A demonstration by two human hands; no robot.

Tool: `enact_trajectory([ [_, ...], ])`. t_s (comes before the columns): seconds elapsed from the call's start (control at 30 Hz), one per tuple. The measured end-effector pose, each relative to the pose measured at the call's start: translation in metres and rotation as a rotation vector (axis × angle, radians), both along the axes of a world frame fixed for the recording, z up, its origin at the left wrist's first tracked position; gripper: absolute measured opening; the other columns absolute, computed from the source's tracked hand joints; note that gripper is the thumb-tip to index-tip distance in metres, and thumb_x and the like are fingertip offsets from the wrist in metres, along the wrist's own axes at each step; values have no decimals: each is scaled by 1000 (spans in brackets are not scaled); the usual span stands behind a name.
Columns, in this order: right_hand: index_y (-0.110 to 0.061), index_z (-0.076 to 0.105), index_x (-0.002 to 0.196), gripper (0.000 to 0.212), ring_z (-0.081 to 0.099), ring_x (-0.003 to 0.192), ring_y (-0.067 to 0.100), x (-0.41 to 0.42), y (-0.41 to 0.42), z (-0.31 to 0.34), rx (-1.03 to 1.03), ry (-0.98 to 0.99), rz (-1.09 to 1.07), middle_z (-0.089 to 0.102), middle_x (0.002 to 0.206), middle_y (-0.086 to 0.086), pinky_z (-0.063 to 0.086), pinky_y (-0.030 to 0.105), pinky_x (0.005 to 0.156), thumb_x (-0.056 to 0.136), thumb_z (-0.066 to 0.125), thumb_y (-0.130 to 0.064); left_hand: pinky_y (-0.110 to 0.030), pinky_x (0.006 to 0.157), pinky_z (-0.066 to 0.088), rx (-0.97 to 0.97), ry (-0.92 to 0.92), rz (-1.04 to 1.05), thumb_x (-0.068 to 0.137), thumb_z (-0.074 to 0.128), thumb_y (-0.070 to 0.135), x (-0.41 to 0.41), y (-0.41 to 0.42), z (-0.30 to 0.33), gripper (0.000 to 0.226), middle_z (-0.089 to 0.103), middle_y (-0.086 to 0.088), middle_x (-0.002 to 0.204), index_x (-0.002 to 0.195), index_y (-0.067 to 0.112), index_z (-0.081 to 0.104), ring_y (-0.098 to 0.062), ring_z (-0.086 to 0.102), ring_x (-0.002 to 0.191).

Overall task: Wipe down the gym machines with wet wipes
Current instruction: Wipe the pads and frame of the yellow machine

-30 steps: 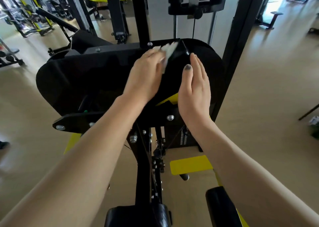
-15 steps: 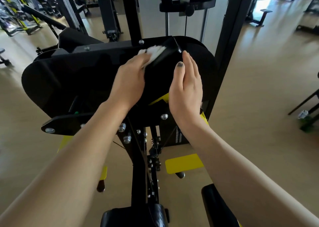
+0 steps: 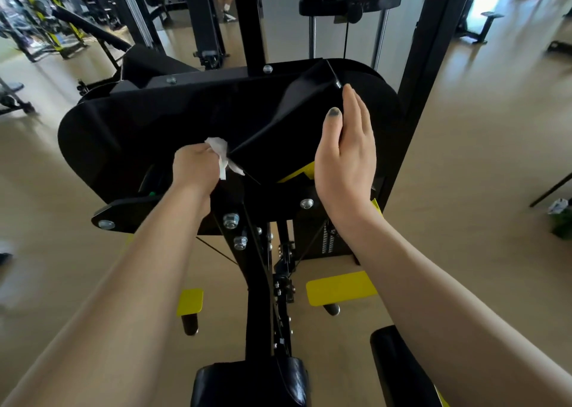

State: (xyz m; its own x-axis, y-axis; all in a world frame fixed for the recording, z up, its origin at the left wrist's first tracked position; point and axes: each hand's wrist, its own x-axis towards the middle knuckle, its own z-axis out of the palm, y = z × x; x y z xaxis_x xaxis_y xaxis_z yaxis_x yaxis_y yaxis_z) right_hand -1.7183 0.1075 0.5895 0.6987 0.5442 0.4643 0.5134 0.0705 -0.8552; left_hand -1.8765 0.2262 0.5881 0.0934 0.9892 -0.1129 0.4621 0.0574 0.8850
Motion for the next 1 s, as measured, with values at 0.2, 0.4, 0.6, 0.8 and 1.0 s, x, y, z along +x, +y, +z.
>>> enact_trajectory([
  [0.2,-20,35,159,59,27,152,10,1,-4,3,-8,22,30,36,163,-4,26,43,125,105,28,-41,-21,64,45,30,-420,250,93,48,11,25,-13,28,26,69,-5,92,107,8,70,-19,68,88],
  [0.4,-21,44,155,48,36,146,3,20,-23,10,-20,118,136,47,157,-8,29,35,124,110,32,-33,-20,76,38,746,127,219,102,42,8,82,-71,15,15,50,-14,116,109,0,52,-23,53,96],
  [0.6,-23,49,151,44,43,136,-1,38,-47,-15,-30,288,102,54,149,-9,34,25,118,111,34,-33,-37,86,55,760,307,118,101,47,7,110,-88,-20,40,41,-23,134,138,-5,39,-28,55,104],
  [0.8,-32,44,153,54,55,126,16,55,-59,-30,-112,398,147,58,143,-6,45,36,112,104,30,-51,-24,75,46,349,258,157,106,44,15,127,-102,-16,47,33,-26,149,146,-7,33,-31,63,106],
  [1.0,-28,41,155,51,48,134,11,53,-62,-28,-152,436,192,54,147,-6,35,26,111,109,32,-45,-37,99,46,119,344,133,101,49,10,133,-93,12,18,52,-24,136,116,6,58,-36,54,122],
])
